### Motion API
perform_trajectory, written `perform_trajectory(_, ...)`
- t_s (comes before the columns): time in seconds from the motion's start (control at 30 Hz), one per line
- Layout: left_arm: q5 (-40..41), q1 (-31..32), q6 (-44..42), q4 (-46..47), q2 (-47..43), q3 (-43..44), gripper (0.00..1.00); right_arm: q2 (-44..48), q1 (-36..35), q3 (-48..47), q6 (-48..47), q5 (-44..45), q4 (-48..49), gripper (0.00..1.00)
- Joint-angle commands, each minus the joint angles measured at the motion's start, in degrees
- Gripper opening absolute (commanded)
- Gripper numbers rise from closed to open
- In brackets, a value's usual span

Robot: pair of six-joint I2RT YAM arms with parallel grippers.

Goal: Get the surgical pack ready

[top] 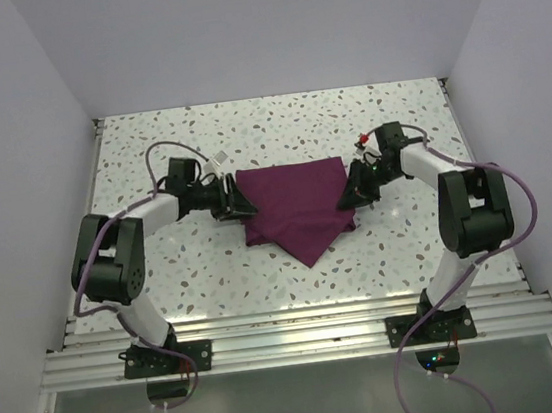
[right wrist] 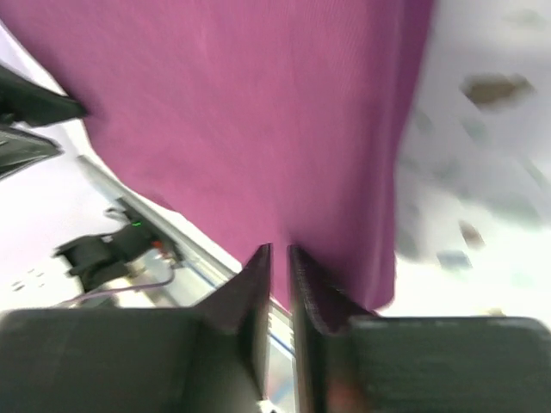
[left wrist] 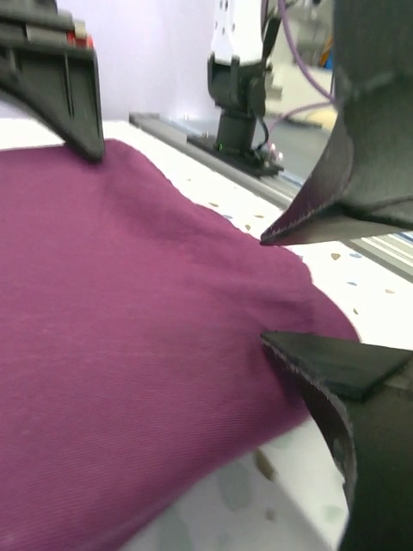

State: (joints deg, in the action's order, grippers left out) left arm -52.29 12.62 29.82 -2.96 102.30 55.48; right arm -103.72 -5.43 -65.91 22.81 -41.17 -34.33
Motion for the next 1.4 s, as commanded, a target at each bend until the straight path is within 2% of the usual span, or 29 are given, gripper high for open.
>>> perform_trajectory(0.0,7.8,0.5,-9.1,-11.3,-6.3,2.3,0.5,6.3,0.3,-3.1,-5.7,9.9,-11.0,0.22)
perform_trajectory(0.1,14.7,2.7,-12.5,-14.9,-11.3,2.6,0.55,10.2,0.3,-1.1,-3.5,16.0,-14.6,0.33)
perform_trajectory(0.23,21.2,5.4,-11.6,-15.0,-18.0,1.3,0.64,12.8,0.4,3.2,-2.5,21.0,-15.6,0.35)
perform_trajectory(0.33,22.6,6.5,-8.7,-16.5,-21.0,1.5,0.68,12.4,0.3,7.1,-1.2,19.0,-16.2,0.35)
perform_trajectory(0.53,27.4,7.9,-7.6,-20.2,-25.6,2.8,0.73,14.1,-0.3,17.2,7.1,13.5,-5.1,0.36)
perform_trajectory(0.67,31.3,8.6,-8.9,-23.5,-28.8,3.8,0.73,12.9,-1.7,19.5,11.4,11.5,2.4,0.36)
perform_trajectory(0.77,33.4,9.7,-11.0,-27.1,-29.5,5.6,0.78,8.4,-1.9,18.8,15.4,9.1,8.0,0.36)
perform_trajectory(0.8,34.3,10.0,-11.2,-27.4,-29.9,5.8,0.99,7.1,-1.9,18.3,16.6,7.5,9.3,0.36)
perform_trajectory(0.9,33.9,10.1,-11.8,-27.1,-30.6,6.0,1.0,2.1,-2.0,14.6,19.4,6.6,12.1,0.36)
perform_trajectory(1.07,32.0,10.2,-12.7,-26.3,-27.0,7.5,1.0,-4.0,-1.9,3.4,19.7,8.7,9.8,0.36)
perform_trajectory(1.37,55.5,23.5,-18.8,-34.7,-11.5,24.5,1.0,-20.8,-2.0,-24.2,18.3,10.6,-1.3,0.37)
